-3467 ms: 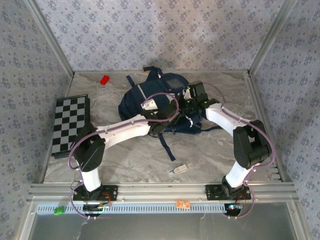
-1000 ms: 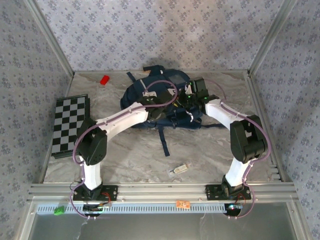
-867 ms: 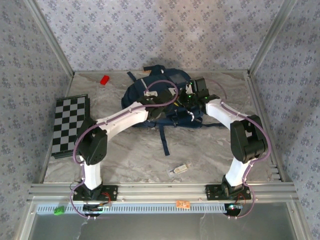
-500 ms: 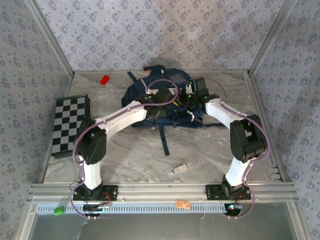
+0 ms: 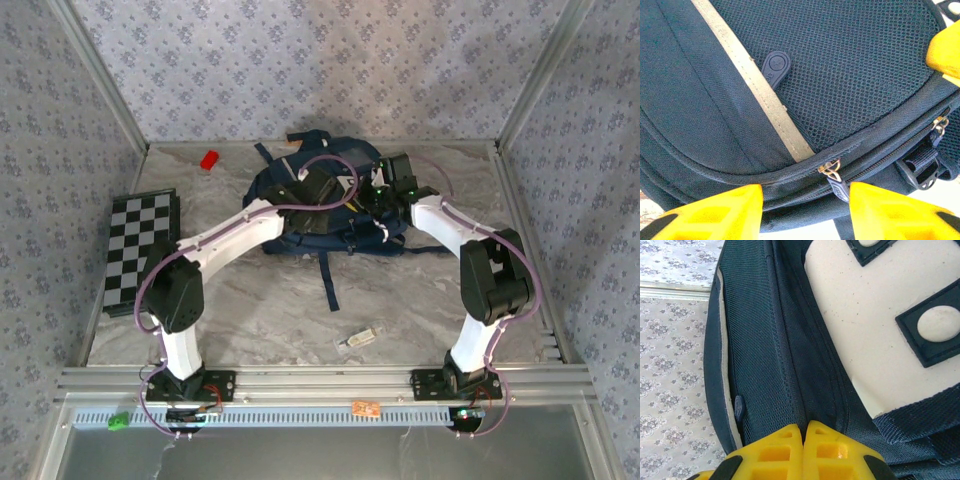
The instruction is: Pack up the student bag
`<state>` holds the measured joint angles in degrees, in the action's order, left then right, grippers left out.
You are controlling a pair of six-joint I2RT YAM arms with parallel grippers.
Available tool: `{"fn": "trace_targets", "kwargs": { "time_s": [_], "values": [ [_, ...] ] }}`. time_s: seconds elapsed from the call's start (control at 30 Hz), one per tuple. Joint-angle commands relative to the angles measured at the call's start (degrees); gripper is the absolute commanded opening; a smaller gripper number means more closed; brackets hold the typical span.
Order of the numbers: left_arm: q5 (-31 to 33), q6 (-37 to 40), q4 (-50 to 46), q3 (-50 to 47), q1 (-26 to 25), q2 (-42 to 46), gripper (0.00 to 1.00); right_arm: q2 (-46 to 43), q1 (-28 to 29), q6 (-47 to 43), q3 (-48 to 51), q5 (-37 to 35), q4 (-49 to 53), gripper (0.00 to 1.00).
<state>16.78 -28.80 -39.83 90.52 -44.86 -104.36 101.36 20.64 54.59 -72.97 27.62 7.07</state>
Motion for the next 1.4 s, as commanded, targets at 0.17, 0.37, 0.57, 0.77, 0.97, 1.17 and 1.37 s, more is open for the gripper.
{"fn": "trace_targets", "kwargs": {
  "time_s": [0.17,0.37,0.57,0.77,0.97,1.17,1.37],
  "values": [
    [-1.36,-6.24,5.27,-2.37,-1.71,0.75,0.48,0.64,0.91,-1.17,-3.08,-0.46,0.56,0.0],
    [3.82,-13.76,7.15,-2.13,-3.17,-0.37,0.49,0.99,1.17,-1.06,-3.2,-0.48,0.44,0.0],
    [9.51,-21.02,4.81,-1.28,-4.68,-2.26,0.45,1.21,1.13,-0.71,-3.17,-0.11,0.05,0.0],
    [11.09,-23.33,4.07,-2.18,-5.7,-2.11,0.47,1.21,0.64,-0.54,-3.01,0.56,-0.38,0.0],
    [12.98,-25.04,1.69,0.27,-5.5,-4.99,0.44,1.21,0.29,-0.36,-2.95,1.16,-0.7,0.0],
    [14.2,-25.32,1.26,2.79,-4.38,-7.13,0.39,1.12,0.09,-0.28,-2.92,1.36,-0.94,0.0],
    [14.13,-23.54,2.46,3.57,-3.8,-7.75,0.31,1.19,-0.01,-0.52,-2.88,1.5,-0.93,0.0]
  ]
}}
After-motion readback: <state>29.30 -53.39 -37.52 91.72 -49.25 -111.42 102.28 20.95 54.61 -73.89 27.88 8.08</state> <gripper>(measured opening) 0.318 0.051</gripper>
